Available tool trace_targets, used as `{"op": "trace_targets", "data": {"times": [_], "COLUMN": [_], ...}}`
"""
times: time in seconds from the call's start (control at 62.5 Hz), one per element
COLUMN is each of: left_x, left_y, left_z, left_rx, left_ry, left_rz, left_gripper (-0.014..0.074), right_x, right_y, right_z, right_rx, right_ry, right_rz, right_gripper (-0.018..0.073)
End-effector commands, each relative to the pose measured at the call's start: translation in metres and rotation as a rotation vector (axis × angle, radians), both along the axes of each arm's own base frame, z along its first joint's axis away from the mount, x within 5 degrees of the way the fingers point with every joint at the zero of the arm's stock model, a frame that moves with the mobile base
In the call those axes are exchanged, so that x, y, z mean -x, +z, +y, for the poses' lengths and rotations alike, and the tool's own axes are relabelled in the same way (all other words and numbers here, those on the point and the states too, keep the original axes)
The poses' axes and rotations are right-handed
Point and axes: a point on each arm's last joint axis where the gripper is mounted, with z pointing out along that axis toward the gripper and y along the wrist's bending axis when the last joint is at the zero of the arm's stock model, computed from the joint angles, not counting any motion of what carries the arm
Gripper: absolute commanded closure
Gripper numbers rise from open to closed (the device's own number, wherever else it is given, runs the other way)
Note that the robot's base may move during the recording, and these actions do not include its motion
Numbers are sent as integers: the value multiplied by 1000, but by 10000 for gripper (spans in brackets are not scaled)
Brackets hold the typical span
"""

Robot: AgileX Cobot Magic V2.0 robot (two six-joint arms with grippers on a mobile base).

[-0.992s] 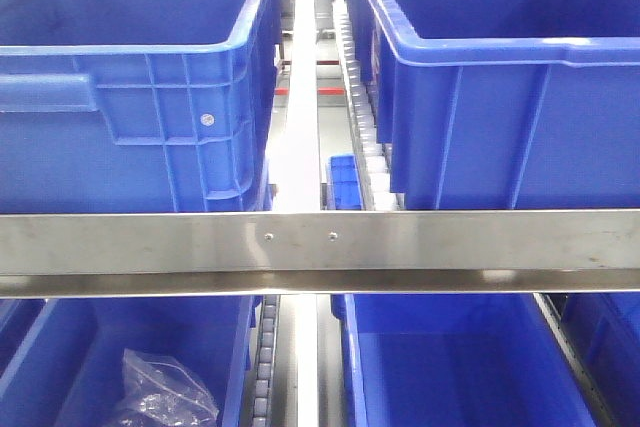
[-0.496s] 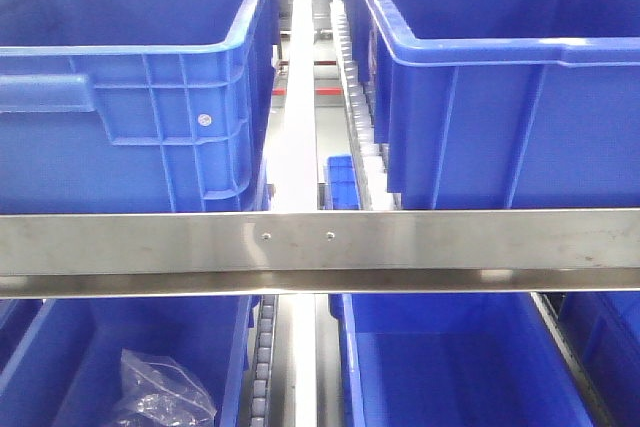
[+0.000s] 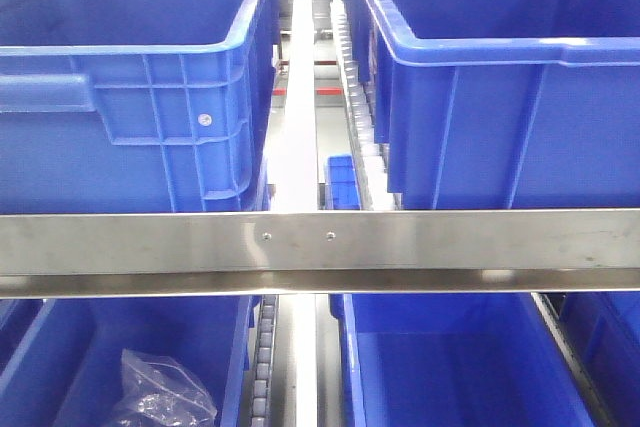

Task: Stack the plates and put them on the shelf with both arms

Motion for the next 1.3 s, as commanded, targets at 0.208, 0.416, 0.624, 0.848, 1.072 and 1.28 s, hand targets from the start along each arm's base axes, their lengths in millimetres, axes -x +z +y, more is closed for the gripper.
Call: {"op": "trace_targets", "data": {"times": [0.208, 0.416, 0.624, 0.848, 1.072, 1.28], "left_x": [-5, -5, -5, -5, -5, -5], "left_y": [16, 16, 16, 16, 16, 16], "left_z": [-1, -1, -1, -1, -1, -1], "left_rx": [20, 20, 20, 19, 19, 19], "left_ry": [4, 4, 4, 4, 4, 4], "left_rz": [-104, -104, -104, -101, -102, -102], "left_gripper": [500, 500, 500, 500, 500, 500], "right_x": [4, 25, 39, 47, 47, 47], "right_y": [9, -31, -81, -84, -84, -84], "right_z": [1, 2, 3, 4, 4, 4], "right_rx": [-7, -35, -38, -51, -50, -50], "right_ry": [3, 5, 12, 18, 18, 18], "right_rz": [-41, -55, -151, -170, -169, -169], "right_gripper": [540, 540, 540, 540, 540, 540]}}
